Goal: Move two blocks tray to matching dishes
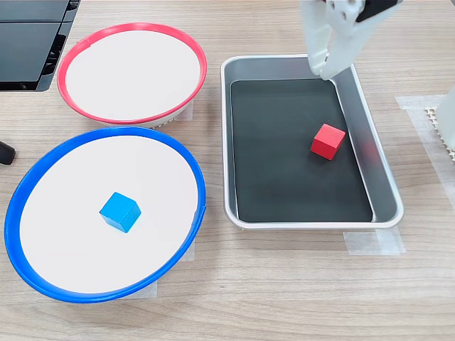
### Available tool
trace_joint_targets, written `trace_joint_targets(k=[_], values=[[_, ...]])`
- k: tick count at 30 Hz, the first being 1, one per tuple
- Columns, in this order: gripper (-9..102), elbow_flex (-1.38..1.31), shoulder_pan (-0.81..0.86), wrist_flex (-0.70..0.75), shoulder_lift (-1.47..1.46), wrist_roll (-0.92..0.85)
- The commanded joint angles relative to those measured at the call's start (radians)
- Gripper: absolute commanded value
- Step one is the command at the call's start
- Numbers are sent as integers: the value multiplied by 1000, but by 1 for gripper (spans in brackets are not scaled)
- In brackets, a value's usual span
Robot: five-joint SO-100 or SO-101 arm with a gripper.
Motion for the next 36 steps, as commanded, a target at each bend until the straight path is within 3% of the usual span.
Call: trace_joint_targets(k=[1,7,11,17,24,27,31,34,36], values=[[5,32,-15,-34,43,-80],[23,100,-23,-54,91,-256],[26,264,-2,-196,150,-353],[24,434,20,-466,133,-373],[23,503,-8,-584,114,-336],[18,526,-17,-617,114,-334],[0,541,-28,-637,118,-311],[0,518,-46,-620,127,-253],[0,431,-78,-528,130,-138]])
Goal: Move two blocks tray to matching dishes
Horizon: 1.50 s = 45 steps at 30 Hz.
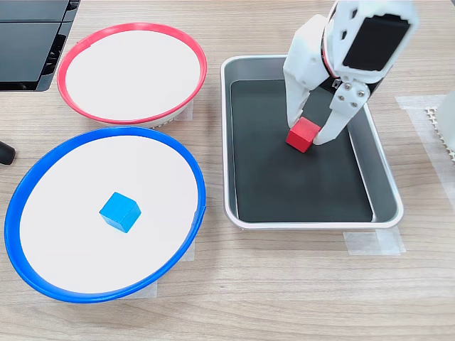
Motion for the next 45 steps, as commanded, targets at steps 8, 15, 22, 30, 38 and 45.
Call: trace_joint_targets(k=[8,15,22,30,38,45], values=[[0,-882,-18,295,-276,718],[0,-1029,123,-94,-609,690],[14,-979,158,-265,-744,643],[10,-911,127,-319,-627,893],[0,-357,15,-842,-137,2020],[0,227,-58,-985,399,2609]])
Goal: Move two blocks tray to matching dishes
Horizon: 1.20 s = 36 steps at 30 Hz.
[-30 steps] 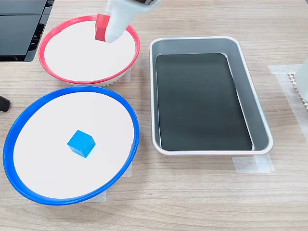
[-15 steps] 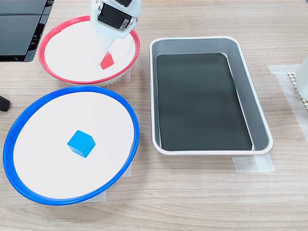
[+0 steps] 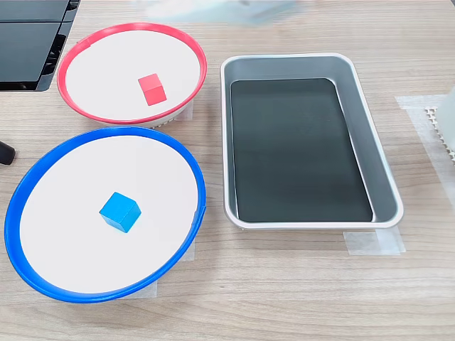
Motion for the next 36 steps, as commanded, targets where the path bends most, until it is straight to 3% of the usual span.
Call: trace_joint_targets(k=[1,4,7,17,36], values=[[0,229,-44,-40,256,150],[0,466,-64,48,541,143],[0,623,-46,253,793,89],[0,638,-37,868,1193,51],[0,638,-35,882,1203,49]])
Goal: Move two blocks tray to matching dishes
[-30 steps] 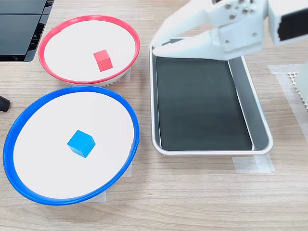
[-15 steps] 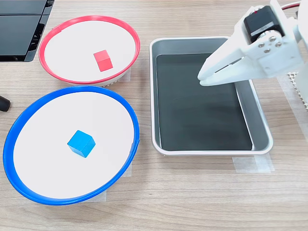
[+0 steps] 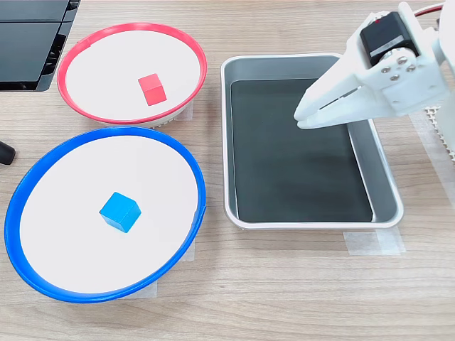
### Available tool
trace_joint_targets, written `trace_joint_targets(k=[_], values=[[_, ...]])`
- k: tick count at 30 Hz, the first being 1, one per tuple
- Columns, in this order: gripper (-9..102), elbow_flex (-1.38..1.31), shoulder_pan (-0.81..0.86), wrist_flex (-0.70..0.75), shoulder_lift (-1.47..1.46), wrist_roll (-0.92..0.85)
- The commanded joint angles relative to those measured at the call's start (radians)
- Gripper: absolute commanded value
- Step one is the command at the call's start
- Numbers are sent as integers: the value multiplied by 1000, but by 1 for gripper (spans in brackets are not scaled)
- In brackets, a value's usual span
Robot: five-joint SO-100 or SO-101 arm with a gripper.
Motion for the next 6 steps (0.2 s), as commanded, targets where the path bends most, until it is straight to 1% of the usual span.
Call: trace_joint_targets(k=[1,6], values=[[0,0,-2,2,25,-3],[0,0,-2,2,25,-3]])
